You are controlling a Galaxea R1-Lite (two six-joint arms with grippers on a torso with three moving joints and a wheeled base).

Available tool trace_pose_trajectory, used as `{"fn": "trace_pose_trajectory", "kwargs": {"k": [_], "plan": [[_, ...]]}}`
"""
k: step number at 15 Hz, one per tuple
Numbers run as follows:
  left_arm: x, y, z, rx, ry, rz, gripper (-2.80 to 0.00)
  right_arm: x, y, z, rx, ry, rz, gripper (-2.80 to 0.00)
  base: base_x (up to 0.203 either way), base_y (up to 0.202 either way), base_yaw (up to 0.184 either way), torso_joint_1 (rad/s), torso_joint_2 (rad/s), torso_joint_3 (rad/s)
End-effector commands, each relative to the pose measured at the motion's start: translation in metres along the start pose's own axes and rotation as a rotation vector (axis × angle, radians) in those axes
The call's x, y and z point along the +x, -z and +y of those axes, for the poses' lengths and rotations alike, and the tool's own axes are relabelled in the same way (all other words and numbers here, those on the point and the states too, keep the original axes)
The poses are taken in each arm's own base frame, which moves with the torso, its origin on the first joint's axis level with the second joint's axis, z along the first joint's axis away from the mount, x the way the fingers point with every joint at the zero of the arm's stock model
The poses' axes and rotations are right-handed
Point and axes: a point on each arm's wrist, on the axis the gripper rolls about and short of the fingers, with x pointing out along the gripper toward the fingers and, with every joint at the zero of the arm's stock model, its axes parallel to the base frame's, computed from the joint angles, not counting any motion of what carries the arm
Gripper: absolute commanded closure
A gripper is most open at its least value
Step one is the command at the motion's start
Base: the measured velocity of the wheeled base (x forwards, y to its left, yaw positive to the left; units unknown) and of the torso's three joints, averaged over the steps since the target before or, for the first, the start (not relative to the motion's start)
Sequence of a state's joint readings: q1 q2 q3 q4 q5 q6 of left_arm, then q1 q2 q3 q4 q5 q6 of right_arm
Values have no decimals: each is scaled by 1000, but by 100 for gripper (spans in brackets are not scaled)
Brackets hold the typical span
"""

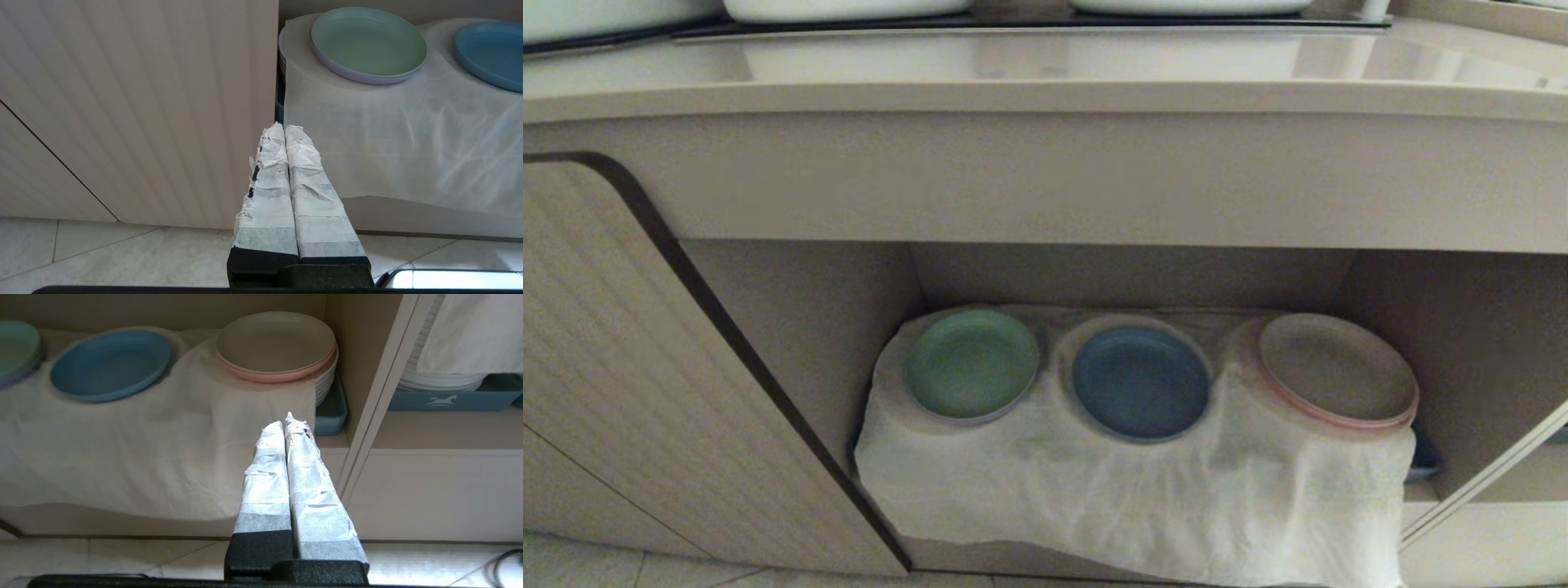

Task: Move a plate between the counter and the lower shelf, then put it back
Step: Pick up the plate in the cupboard

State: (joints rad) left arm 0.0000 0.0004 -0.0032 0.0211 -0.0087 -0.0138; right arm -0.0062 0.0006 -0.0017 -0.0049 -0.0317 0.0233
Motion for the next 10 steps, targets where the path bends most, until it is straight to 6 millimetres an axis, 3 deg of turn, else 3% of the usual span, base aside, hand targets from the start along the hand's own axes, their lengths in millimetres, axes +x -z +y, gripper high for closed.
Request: {"fn": "trace_pose_trajectory", "kwargs": {"k": [1, 7, 10], "plan": [[0, 0, 0, 0, 0, 0, 0, 2, 0, 0, -37, -2, 26, 0, 0, 0, 0, 0, 0, 0], [0, 0, 0, 0, 0, 0, 0, 13, -9, 2, -105, -47, 87, 0, 0, 0, 0, 0, 0, 0], [0, 0, 0, 0, 0, 0, 0, 25, -24, 5, -141, -171, 76, 0, 0, 0, 0, 0, 0, 0]]}}
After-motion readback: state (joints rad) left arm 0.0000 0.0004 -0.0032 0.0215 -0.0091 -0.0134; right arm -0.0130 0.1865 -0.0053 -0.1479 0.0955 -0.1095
